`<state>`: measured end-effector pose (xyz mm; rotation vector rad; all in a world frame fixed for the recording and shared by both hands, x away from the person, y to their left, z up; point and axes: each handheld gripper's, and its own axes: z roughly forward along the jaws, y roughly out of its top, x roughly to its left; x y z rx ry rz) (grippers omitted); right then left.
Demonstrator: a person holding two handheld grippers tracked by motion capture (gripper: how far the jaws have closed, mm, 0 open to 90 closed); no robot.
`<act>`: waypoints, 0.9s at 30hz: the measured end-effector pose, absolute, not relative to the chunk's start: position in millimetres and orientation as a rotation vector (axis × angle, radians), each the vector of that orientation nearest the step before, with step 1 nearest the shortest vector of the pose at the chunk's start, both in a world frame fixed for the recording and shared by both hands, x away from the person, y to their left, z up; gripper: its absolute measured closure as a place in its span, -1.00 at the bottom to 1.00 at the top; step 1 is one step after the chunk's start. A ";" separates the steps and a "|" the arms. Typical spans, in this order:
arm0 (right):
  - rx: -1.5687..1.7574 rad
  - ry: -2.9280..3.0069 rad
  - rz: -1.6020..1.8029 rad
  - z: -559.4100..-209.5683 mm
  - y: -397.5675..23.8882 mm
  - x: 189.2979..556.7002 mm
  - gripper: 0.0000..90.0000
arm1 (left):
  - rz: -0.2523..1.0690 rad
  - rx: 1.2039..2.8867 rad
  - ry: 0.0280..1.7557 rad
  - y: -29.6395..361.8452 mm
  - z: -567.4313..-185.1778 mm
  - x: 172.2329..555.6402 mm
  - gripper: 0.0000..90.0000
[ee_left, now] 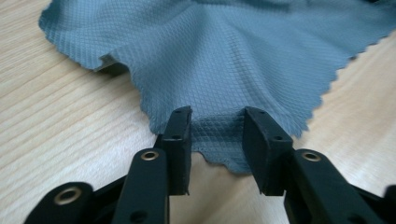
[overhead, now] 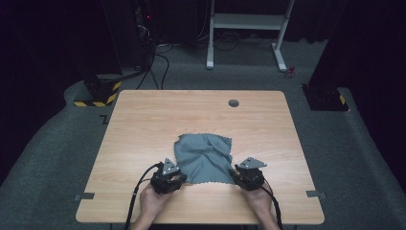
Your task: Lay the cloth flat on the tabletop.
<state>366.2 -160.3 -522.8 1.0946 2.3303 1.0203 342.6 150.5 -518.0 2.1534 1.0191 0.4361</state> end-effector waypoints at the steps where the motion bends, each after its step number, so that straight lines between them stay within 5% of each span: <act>1: 1.092 2.330 1.020 -522.8 -160.2 366.1 0.43 | 0.441 2.161 1.021 148.2 -517.4 343.8 0.47; 8: 1.128 2.325 1.020 -523.0 -161.4 366.9 0.33 | 0.433 2.246 0.979 146.4 -512.0 342.2 0.98; 21: 1.102 2.345 1.030 -523.0 -161.7 365.8 0.29 | 0.362 2.314 0.986 169.9 -505.8 319.0 0.98; 27: 1.101 2.398 1.103 -522.5 -170.3 358.5 0.72 | 0.366 2.312 1.002 175.8 -505.7 316.0 0.97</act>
